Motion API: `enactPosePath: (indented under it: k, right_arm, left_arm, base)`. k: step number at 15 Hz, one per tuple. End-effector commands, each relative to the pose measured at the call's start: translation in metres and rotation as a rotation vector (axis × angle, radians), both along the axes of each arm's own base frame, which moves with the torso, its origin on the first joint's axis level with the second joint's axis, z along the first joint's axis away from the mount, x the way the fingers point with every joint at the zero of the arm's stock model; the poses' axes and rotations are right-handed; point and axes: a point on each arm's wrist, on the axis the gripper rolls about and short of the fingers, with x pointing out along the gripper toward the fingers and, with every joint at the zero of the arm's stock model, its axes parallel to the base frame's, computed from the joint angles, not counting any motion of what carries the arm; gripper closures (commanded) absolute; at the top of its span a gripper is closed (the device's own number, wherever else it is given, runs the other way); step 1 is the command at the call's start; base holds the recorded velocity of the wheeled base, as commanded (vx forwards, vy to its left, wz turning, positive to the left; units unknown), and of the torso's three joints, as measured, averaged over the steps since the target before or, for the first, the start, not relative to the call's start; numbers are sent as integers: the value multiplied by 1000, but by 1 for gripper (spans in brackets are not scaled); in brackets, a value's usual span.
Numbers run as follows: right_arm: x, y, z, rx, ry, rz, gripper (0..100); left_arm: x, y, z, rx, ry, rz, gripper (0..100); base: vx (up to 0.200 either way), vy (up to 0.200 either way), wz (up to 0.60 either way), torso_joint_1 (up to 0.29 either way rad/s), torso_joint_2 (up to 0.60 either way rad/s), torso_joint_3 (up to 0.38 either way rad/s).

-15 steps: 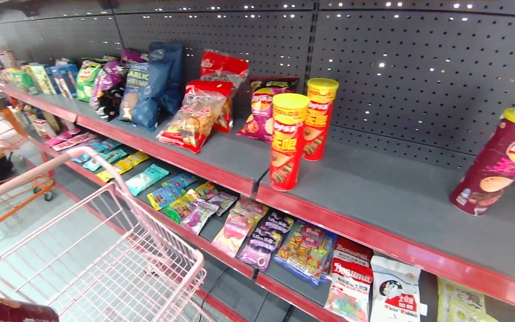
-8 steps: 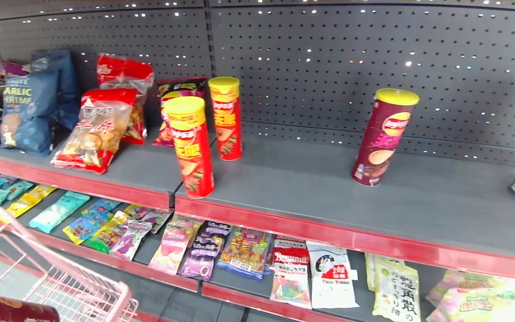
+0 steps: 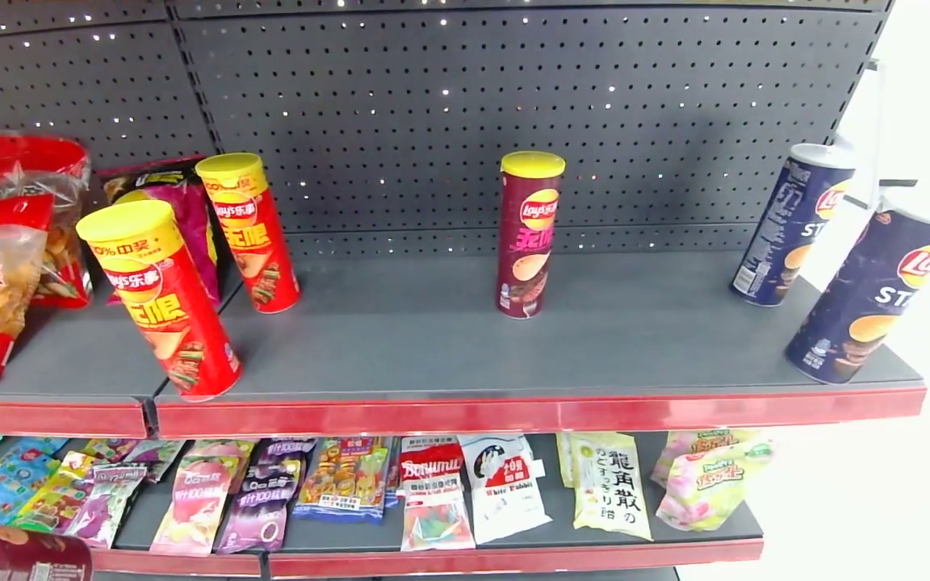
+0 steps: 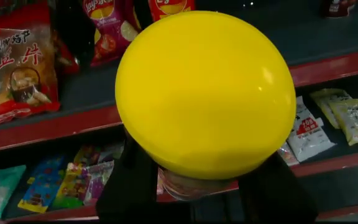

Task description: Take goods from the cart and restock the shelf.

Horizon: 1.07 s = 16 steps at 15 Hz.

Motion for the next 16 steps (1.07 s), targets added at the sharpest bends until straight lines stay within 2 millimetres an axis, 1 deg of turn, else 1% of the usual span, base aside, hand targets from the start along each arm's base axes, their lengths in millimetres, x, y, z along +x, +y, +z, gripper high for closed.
enactPosePath:
  k: [1,2,5,9,13,14,15,16]
  right_arm:
    - [0,0,0,-1,1,0,0]
    - [0,0,0,-1,1,0,0]
    - [0,0,0,-1,1,0,0]
    - [0,0,1,-4,-1,0,0]
    - [0,1,1,-33,-4,32,0]
    - [-3,3,41,-31,-50,157,0]
    - [15,4,106,27,-30,192,0]
    - [28,5,146,54,-41,240,0]
  left_arm:
    - [0,0,-2,7,5,0,100]
    - [0,0,-3,9,6,0,100]
    - [-2,0,-2,9,-6,-3,100]
    - [-7,1,-3,6,-35,-6,100]
    - [-17,1,-12,26,-71,-11,100]
    - [-20,2,-16,27,-85,-12,100]
    - [-22,2,-17,26,-93,-17,100]
    - [-22,2,-19,26,-96,-29,100]
  base:
    - [0,0,0,0,0,0]
    - [0,0,0,0,0,0]
    - [200,0,0,-6,-6,2]
    - [0,0,0,0,0,0]
    - [0,0,0,0,0,0]
    - [0,0,0,0,0,0]
    - [0,0,0,0,0,0]
    - [0,0,0,0,0,0]
